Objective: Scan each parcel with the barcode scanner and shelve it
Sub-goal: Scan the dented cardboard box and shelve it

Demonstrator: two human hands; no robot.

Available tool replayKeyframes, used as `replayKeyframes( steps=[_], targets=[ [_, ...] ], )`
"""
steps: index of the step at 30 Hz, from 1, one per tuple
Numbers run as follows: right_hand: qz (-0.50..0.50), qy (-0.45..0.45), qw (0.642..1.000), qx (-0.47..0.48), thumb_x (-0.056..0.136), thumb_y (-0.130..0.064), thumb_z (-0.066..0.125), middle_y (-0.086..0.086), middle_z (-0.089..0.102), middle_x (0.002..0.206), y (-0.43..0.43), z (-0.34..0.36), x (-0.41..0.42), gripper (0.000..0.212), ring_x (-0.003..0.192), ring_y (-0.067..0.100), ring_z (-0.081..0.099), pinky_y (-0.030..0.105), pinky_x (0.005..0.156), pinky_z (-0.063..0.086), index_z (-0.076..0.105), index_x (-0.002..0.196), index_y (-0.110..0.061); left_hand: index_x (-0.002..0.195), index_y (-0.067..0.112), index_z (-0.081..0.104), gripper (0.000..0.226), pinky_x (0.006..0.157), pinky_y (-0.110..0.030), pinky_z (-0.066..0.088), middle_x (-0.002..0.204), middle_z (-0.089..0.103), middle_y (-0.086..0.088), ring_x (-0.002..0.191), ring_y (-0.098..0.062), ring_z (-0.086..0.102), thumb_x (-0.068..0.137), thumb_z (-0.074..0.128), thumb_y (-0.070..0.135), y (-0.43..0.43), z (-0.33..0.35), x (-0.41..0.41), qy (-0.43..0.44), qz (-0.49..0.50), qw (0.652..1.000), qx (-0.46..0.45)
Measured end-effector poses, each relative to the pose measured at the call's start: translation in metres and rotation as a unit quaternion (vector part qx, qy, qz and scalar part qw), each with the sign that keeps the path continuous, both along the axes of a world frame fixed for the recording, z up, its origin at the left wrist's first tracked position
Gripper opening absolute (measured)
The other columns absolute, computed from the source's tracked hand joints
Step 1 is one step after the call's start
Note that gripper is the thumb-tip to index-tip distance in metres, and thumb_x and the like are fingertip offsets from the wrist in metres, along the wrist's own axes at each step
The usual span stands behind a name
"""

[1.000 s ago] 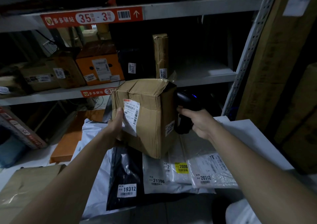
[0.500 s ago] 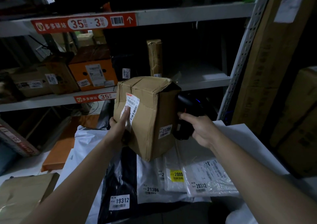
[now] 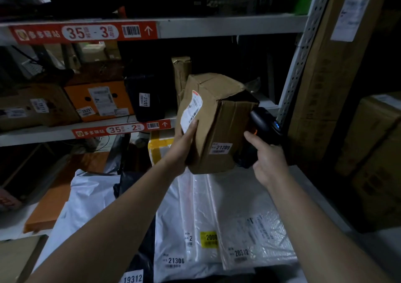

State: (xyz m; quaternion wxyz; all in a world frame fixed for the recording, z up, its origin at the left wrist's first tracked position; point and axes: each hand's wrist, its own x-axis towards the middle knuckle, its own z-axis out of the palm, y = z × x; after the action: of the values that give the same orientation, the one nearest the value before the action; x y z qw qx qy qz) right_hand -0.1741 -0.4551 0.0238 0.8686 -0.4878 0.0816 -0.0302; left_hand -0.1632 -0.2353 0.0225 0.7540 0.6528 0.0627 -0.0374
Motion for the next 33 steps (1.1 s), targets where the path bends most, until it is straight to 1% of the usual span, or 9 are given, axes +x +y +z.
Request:
replayKeyframes(
  steps=[4,10,16,18,20,24,26,31,33],
  targets=[
    [-0.063,-0.036,0.997,-0.014,0.081,-0.014,0.088,0.008,0.077,0.122,-0.01,-0.002,0.013,0.053,0.115,0.028,0.073,0.058,0.105,0.054,0.071,0.131,-0.014,0.15,0.055,0.034,0.075,0.079,-0.044,0.06,0.135,0.066,0.0,0.118,-0.025,0.066,0.084,0.05,0.087,-0.025,0.01,0.011,0.047,-0.071,0.996,0.038],
    [-0.087,-0.069,0.994,-0.011,0.053,-0.044,0.1,0.001,0.075,0.127,-0.014,0.003,0.046,0.086,0.122,0.025,0.069,0.058,0.109,0.05,0.071,0.131,-0.026,0.155,0.062,0.019,0.071,0.091,-0.052,0.061,0.146,0.057,-0.001,0.127,-0.025,0.062,0.093,0.046,0.08,-0.037,0.017,0.044,0.0,-0.138,0.99,0.012],
    [-0.09,-0.076,0.993,-0.025,0.064,-0.037,0.094,-0.003,0.078,0.121,-0.009,0.011,0.085,0.055,0.118,0.022,0.07,0.054,0.109,0.051,0.076,0.116,-0.031,0.153,0.068,0.013,0.082,0.083,-0.05,0.06,0.153,0.053,0.004,0.128,-0.026,0.062,0.083,0.047,0.09,-0.038,0.024,0.079,0.005,-0.117,0.992,0.036],
    [-0.082,-0.072,0.994,-0.025,0.069,-0.033,0.092,-0.002,0.078,0.119,-0.007,0.009,0.101,0.046,0.117,0.021,0.07,0.053,0.109,0.051,0.077,0.112,-0.031,0.154,0.065,0.018,0.085,0.092,-0.051,0.056,0.155,0.051,0.005,0.132,-0.025,0.058,0.08,0.048,0.092,-0.036,0.021,0.093,0.0,-0.102,0.994,0.031],
    [-0.073,-0.063,0.995,-0.022,0.067,-0.033,0.093,-0.001,0.079,0.119,-0.004,0.006,0.117,0.056,0.116,0.022,0.072,0.053,0.108,0.053,0.077,0.119,-0.025,0.154,0.063,0.022,0.092,0.102,-0.053,0.051,0.158,0.047,0.007,0.134,-0.023,0.055,0.074,0.053,0.094,-0.035,0.015,0.105,0.0,-0.083,0.996,0.024],
    [-0.049,-0.054,0.997,-0.028,0.069,-0.032,0.093,0.0,0.079,0.118,0.008,0.003,0.141,0.058,0.114,0.022,0.073,0.052,0.108,0.053,0.076,0.123,-0.02,0.164,0.05,0.006,0.093,0.11,-0.046,0.044,0.159,0.039,0.007,0.137,-0.019,0.045,0.091,0.06,0.071,-0.031,0.005,0.12,-0.002,-0.038,0.999,0.017],
    [-0.046,-0.068,0.996,-0.028,0.077,-0.025,0.09,0.003,0.079,0.115,0.016,0.004,0.153,0.048,0.112,0.023,0.074,0.053,0.106,0.055,0.076,0.122,-0.016,0.164,0.047,0.013,0.095,0.116,-0.05,0.041,0.16,0.042,0.006,0.142,-0.022,0.045,0.089,0.07,0.065,-0.023,0.001,0.128,0.002,-0.036,0.999,0.006],
    [-0.004,-0.095,0.995,-0.007,0.09,-0.012,0.08,-0.006,0.08,0.108,0.035,0.007,0.175,0.03,0.106,0.011,0.074,0.035,0.096,0.059,0.073,0.119,-0.018,0.157,0.022,0.041,0.054,0.094,-0.039,0.058,0.143,0.06,-0.008,0.103,-0.017,0.064,0.106,0.059,0.027,-0.024,0.005,0.143,0.071,0.084,0.994,-0.008],
    [0.0,-0.078,0.997,-0.021,0.09,-0.013,0.081,0.0,0.079,0.114,0.039,-0.002,0.181,0.029,0.112,0.017,0.072,0.041,0.102,0.057,0.074,0.118,-0.019,0.134,0.011,0.058,0.031,0.097,-0.042,0.06,0.121,0.068,-0.013,0.097,-0.022,0.067,0.107,0.059,0.025,-0.03,0.008,0.146,0.118,0.111,0.987,-0.008]
  ],
)
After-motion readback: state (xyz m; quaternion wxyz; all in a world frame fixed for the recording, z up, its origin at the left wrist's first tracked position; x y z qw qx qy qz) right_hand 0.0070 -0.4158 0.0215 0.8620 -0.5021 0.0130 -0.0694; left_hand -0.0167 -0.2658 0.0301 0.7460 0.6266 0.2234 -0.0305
